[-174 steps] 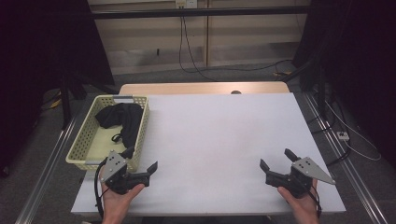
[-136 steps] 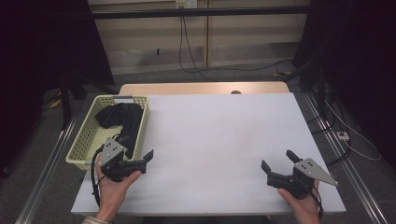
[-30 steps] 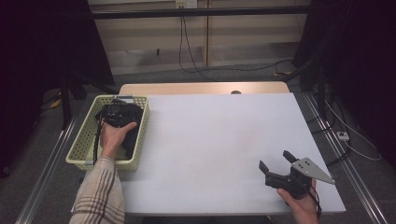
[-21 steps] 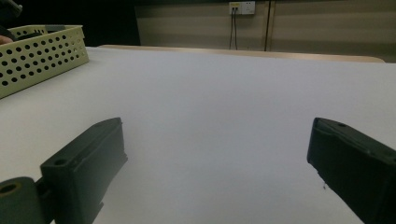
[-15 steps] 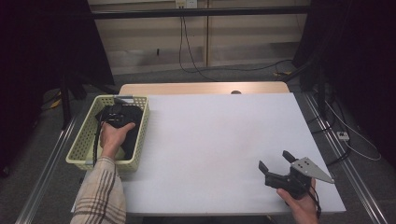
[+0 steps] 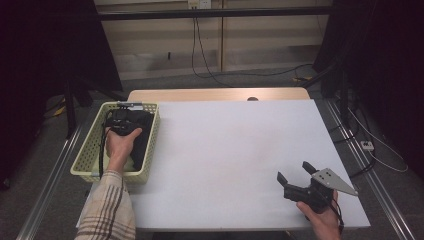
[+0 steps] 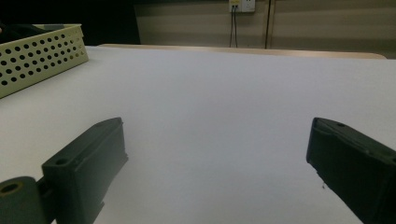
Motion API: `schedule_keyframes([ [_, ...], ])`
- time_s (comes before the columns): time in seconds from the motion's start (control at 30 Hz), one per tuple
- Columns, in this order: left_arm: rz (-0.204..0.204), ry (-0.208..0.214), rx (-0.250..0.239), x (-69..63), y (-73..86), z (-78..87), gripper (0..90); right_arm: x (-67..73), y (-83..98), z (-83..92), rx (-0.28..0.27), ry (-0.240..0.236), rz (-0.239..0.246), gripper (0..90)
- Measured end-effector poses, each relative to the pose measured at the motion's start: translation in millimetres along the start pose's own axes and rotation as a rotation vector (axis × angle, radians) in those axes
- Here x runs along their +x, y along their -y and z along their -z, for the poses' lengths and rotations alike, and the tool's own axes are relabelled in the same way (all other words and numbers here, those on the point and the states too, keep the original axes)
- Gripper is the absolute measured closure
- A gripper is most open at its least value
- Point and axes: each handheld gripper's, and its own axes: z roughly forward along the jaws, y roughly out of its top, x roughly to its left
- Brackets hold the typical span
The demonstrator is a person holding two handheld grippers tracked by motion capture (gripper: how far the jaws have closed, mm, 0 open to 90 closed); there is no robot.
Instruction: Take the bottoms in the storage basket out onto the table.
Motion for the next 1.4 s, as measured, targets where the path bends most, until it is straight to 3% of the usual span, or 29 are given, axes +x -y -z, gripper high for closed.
schedule_keyframes([
  [0.1, -0.012, 0.023, -0.013, 0.6, -0.4, 4.2, 75.4, 0.6, 0.0, -0.2, 0.001, -0.001, 0.0, 4.5],
  [0.13, -0.02, 0.024, -0.047, -0.8, -0.3, 7.9, 75.4, 0.8, 0.1, -0.3, 0.003, -0.002, 0.001, 4.5],
  [0.23, -0.023, 0.038, -0.063, -1.5, -0.7, 13.3, 75.5, 0.8, 0.1, -0.1, 0.003, -0.002, 0.0, 4.5],
  [0.47, -0.046, 0.057, -0.165, -2.9, 4.7, 31.0, 75.6, 0.7, 0.2, 0.0, 0.002, 0.0, 0.004, 4.6],
  [0.77, -0.07, 0.051, -0.249, -5.7, 9.5, 43.5, 75.6, 1.1, 0.4, -0.3, 0.004, -0.004, 0.001, 4.6],
  [0.87, -0.102, 0.023, -0.272, -8.1, 10.5, 46.3, 75.7, 0.6, 0.4, -1.1, 0.006, -0.004, -0.001, 4.7],
  [1.27, -0.109, 0.027, -0.366, -10.4, 13.4, 55.5, 75.6, 1.9, 0.2, -0.6, 0.002, -0.011, 0.004, 4.8],
  [1.4, -0.133, 0.026, -0.408, -12.2, 14.8, 58.9, 75.6, 1.6, 0.0, -0.8, 0.003, -0.01, 0.003, 4.7],
])
